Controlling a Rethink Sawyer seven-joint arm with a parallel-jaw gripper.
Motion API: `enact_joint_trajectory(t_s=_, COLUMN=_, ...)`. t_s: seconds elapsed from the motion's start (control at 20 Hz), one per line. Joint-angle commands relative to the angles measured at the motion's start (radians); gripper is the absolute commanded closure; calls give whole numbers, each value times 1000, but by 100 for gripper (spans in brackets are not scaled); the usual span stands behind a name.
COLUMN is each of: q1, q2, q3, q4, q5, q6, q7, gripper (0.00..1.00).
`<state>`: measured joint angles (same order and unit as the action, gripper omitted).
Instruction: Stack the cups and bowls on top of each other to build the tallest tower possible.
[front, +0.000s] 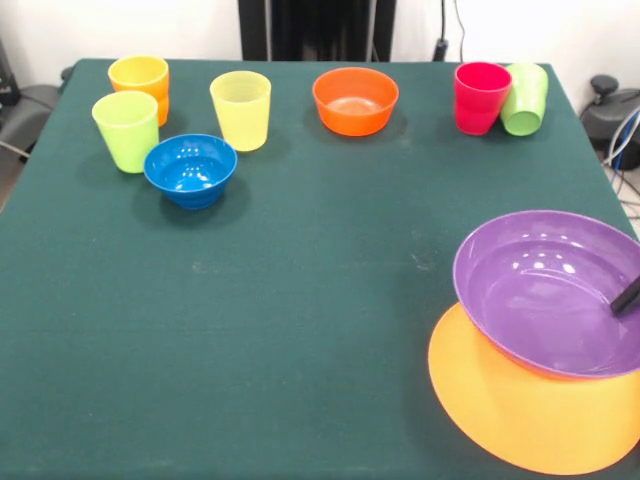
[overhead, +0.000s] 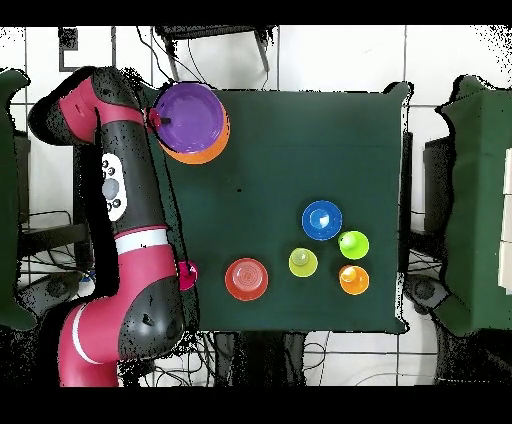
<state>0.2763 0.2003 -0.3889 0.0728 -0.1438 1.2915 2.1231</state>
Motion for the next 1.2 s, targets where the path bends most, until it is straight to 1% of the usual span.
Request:
enact_joint_trajectory(t_s=0.05, q1=8, q2=23, q3=32, q4=35, q5=37, q6=54, q7=-200, gripper=100)
enact_joint_trajectory(t_s=0.15, q1=8, q2=21, q3=34, q4=44, q5=51, q6=46, q7=-202, gripper=100)
enact_joint_trajectory(t_s=0.2, q1=7, q2=21, q3=34, q4=49, q5=59, q6=42, q7=-203, gripper=0)
enact_joint_trajectory(t_s=0.4, q1=8, q2=11, q3=43, q4=71, q5=62, q6=7, q7=-181, gripper=0)
enact_joint_trajectory(t_s=0.45, q1=7, q2=16, q3=33, q4=60, q5=61, q6=23, q7=-186, gripper=0)
enact_joint_trajectory(t_s=0.6, q1=5, q2=20, q3=22, q4=56, q5=73, q6=40, q7=-149, gripper=0)
enact_joint_trajectory(t_s=0.8, q1=8, q2=3, q3=30, q4=85, q5=91, q6=35, q7=-132, gripper=0)
enact_joint_trajectory(t_s=1.2, q1=16, q2=-38, q3=39, q4=154, q5=109, q6=14, q7=-161, gripper=0)
